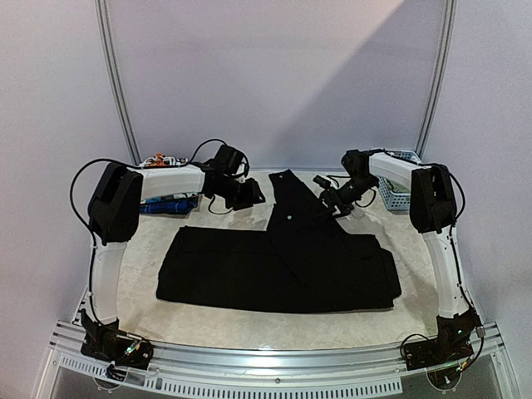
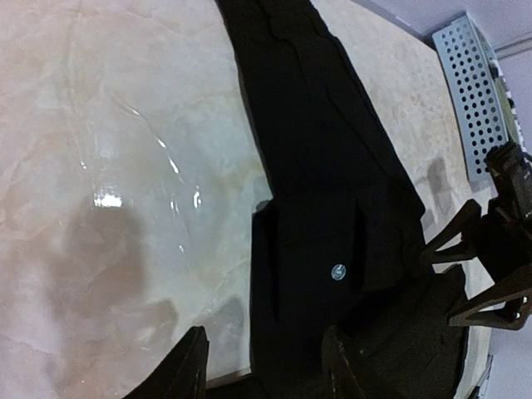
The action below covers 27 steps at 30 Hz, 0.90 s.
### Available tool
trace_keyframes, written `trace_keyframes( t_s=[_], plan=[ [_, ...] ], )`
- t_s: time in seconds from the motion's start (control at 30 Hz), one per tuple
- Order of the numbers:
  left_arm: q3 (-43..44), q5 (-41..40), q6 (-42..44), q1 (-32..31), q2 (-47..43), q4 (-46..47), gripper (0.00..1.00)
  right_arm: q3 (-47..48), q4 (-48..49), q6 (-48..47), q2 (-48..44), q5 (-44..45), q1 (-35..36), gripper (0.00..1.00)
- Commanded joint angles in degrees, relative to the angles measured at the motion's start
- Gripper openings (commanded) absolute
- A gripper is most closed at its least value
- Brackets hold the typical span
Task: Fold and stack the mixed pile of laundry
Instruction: Adjust the rectangle-folded shirt at the center of the board.
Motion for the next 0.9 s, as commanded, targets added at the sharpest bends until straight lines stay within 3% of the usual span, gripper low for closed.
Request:
trace_keyframes(
  t_s=[0.0, 0.27, 0.4, 0.43, 0.87],
  plan=[
    [-2.17, 1.40, -1.76, -0.80, -1.51, 3.57, 0.48, 2.37, -2.53, 2.57, 2.69, -5.94, 0.37, 0.74],
    [-3.58, 1.27, -1.81, -0.80, -3.52, 3.54, 0.48, 2.39, -1.57, 4.48, 2.66, -13.66, 1.54, 0.34],
    [-3.73, 1.15, -1.01, -0.71, -3.67, 3.54, 0.49, 2.41, -1.48, 2.91, 0.15, -13.97, 2.13, 0.04],
    [-3.64, 1.06, -0.65, -0.64, -3.53, 3.69, 0.49, 2.30, -2.01, 1.81, -0.55, -13.43, 2.32, 0.01],
    [6.95, 3.39, 0.96, 1.26, 4.96, 3.68, 0.54, -17.22, -4.51, -12.37, -15.86, -8.48, 7.02, 0.00]
  ],
)
